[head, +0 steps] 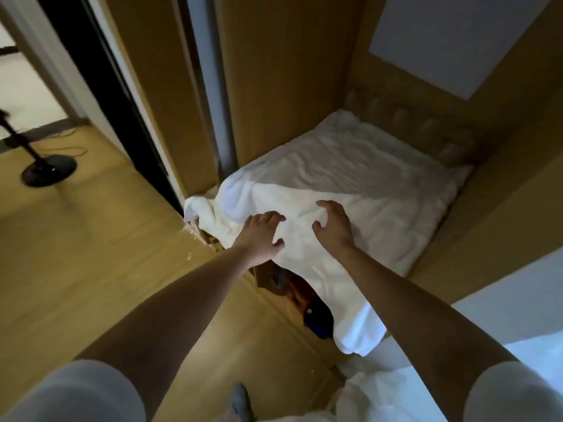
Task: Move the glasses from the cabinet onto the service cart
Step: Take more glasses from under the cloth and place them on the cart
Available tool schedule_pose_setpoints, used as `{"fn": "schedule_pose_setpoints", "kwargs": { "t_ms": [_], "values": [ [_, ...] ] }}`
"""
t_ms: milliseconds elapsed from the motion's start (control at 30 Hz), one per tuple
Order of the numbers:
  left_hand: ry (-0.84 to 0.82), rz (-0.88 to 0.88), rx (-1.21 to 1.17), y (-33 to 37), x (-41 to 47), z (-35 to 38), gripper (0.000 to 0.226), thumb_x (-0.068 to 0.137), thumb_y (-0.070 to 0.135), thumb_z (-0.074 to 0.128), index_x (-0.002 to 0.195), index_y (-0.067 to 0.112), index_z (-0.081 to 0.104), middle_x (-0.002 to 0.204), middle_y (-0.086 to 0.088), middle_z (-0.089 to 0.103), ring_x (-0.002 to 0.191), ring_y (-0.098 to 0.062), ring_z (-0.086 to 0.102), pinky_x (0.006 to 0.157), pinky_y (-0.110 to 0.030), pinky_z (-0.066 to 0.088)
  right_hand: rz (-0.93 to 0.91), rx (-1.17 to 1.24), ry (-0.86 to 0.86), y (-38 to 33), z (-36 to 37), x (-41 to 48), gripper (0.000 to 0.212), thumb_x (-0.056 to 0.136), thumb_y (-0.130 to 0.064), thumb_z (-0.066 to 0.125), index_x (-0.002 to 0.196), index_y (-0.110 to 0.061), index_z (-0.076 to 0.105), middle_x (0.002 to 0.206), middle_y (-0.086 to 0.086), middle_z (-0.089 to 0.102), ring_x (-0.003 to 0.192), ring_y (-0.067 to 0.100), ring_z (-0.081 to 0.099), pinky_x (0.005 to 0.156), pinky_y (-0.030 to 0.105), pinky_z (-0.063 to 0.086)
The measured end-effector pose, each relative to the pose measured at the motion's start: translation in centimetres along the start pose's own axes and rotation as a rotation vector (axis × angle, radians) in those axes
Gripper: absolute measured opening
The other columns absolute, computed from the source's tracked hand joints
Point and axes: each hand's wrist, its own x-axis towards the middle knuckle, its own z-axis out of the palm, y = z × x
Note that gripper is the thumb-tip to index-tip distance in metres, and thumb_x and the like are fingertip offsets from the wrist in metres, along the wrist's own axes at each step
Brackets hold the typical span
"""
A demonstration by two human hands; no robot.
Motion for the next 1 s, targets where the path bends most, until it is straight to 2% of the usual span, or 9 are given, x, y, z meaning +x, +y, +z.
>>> {"fn": "schedule_pose_setpoints", "kwargs": {
  "t_ms": [133,200,367,533,667,800,900,1000],
  "values": [
    [-0.008,-0.021,-0.029,-5.0,4.1,-2.5,0.051,0.093,0.030,0.053,0.141,0.022,0.038,0.148,0.000,0.036,0.136,-0.023,0.033,0.111,-0.036,0.030,0.024,0.013,0.046,-1.6,1.7,2.0,0.045,0.087,-0.007,0.058,0.131,-0.010,0.050,0.140,0.010,0.044,0.129,0.024,0.043,0.105,0.026,0.035],
    [-0.022,0.028,-0.050,-5.8,5.9,-2.6,0.049,0.093,0.027,0.053,0.139,0.021,0.040,0.146,0.000,0.040,0.133,-0.022,0.038,0.108,-0.034,0.035,0.065,-0.017,0.074,-1.1,2.0,2.6,0.045,0.086,-0.006,0.059,0.130,-0.009,0.051,0.138,0.010,0.046,0.128,0.025,0.044,0.105,0.027,0.034],
    [-0.044,0.247,-0.125,-2.8,11.7,-1.3,0.047,0.089,0.023,0.057,0.134,0.015,0.045,0.139,-0.004,0.046,0.126,-0.025,0.045,0.103,-0.032,0.036,0.234,-0.051,0.200,1.5,-0.1,5.0,0.046,0.084,-0.004,0.061,0.129,-0.007,0.053,0.137,0.014,0.048,0.126,0.028,0.046,0.107,0.028,0.035],
    [-0.054,0.393,-0.143,1.6,17.3,-0.1,0.050,0.089,0.024,0.056,0.136,0.014,0.043,0.139,-0.005,0.046,0.125,-0.024,0.044,0.101,-0.028,0.031,0.275,-0.084,0.301,4.2,-2.5,9.6,0.046,0.082,-0.001,0.061,0.128,-0.005,0.054,0.134,0.017,0.048,0.123,0.030,0.048,0.105,0.027,0.034],
    [-0.102,0.409,-0.129,1.9,21.5,0.0,0.052,0.087,0.029,0.056,0.136,0.019,0.042,0.140,0.000,0.044,0.127,-0.021,0.042,0.105,-0.026,0.032,0.303,-0.074,0.319,4.8,-3.1,13.7,0.047,0.083,-0.005,0.060,0.129,-0.007,0.053,0.134,0.015,0.048,0.123,0.029,0.047,0.103,0.025,0.034],
    [-0.058,0.392,-0.154,2.6,26.9,-1.7,0.051,0.088,0.020,0.060,0.136,0.012,0.043,0.138,-0.008,0.046,0.122,-0.025,0.048,0.100,-0.025,0.035,0.190,-0.157,0.303,4.4,-5.5,17.3,0.045,0.088,-0.011,0.057,0.132,-0.013,0.052,0.140,0.012,0.043,0.131,0.026,0.037,0.106,0.025,0.030],
    [-0.050,0.421,-0.200,5.2,30.7,-1.9,0.052,0.089,0.018,0.061,0.137,0.010,0.042,0.139,-0.011,0.045,0.120,-0.027,0.050,0.097,-0.027,0.038,0.161,-0.227,0.450,5.0,-8.6,18.5,0.040,0.089,-0.009,0.055,0.129,-0.013,0.055,0.139,0.012,0.045,0.133,0.026,0.035,0.107,0.028,0.033],
    [-0.118,0.526,-0.205,9.6,32.6,-1.4,0.052,0.089,0.019,0.059,0.138,0.011,0.041,0.141,-0.009,0.043,0.119,-0.025,0.052,0.097,-0.032,0.043,0.158,-0.219,0.670,5.3,-11.5,19.0,0.035,0.084,-0.003,0.057,0.119,-0.008,0.062,0.129,0.016,0.053,0.124,0.032,0.045,0.103,0.038,0.042]
  ]
}}
